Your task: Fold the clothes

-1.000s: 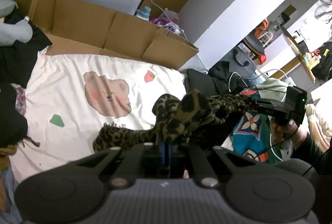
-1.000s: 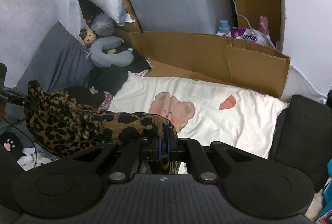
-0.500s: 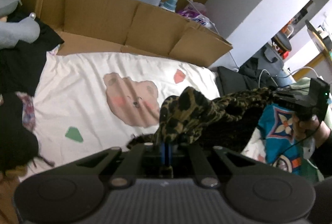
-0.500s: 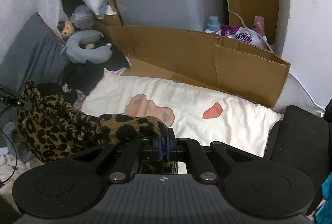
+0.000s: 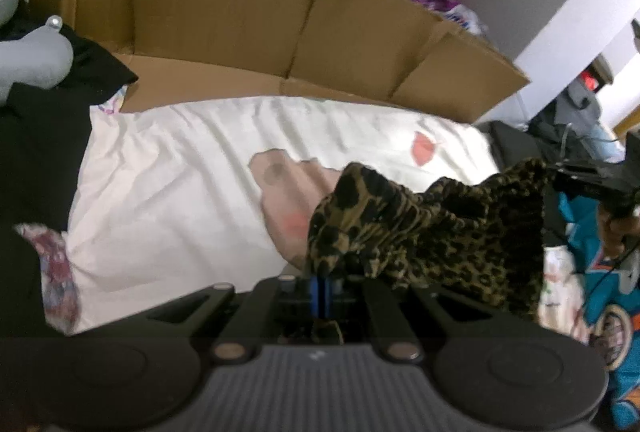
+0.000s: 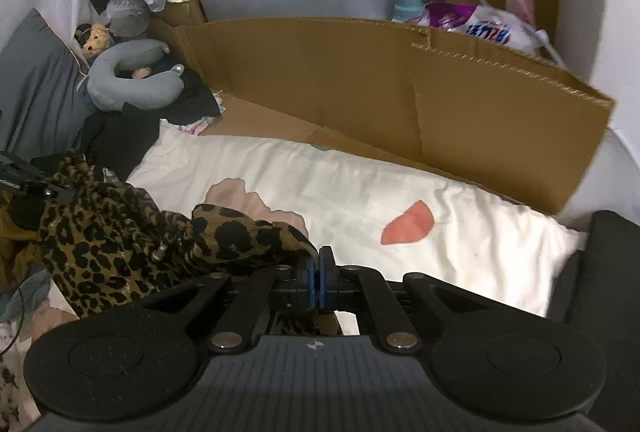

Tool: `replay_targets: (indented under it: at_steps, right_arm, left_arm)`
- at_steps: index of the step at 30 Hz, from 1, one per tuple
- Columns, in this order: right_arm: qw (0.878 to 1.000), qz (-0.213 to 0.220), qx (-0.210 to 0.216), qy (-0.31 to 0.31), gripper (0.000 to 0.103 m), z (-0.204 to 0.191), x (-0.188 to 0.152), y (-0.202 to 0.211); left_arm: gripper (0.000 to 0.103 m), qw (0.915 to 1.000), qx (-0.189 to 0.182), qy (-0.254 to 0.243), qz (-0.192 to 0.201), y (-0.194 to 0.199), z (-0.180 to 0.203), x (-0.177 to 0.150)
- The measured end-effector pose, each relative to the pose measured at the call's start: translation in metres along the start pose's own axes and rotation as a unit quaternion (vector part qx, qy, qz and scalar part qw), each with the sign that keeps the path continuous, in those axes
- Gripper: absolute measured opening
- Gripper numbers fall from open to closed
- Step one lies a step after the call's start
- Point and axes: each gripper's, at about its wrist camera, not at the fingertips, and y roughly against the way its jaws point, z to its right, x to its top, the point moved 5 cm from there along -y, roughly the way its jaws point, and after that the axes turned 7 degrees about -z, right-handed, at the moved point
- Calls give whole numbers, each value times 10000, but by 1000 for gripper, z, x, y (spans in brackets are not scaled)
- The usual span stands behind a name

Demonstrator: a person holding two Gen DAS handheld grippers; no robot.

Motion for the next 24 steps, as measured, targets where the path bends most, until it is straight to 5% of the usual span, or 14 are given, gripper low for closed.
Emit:
replay_targets:
  at_steps: [12,17,20,21,24]
  right_arm:
    - [9988,-216,-251,-361,0,52,20,-118]
    - [9957,-456,-463,-660,2,71,11,-152]
    - [9951,-432,-495,-736,17,76,10,-152]
    - [9957,-391,-505,-674,33,76,11,-150]
    - [9968,-319,-559,-470,52,77,18,-147]
  left_arm:
    - [8,9988,429,-111,-189,-82,-46,42]
    - [38,9975,653,56,-255,-92,-60,44]
    - [61,9977,644,154,-126,-86,-65,43]
    - [63,9979,605,205,-80,-85,-67,43]
    - [69,9983,480,328,21,-86,-68,46]
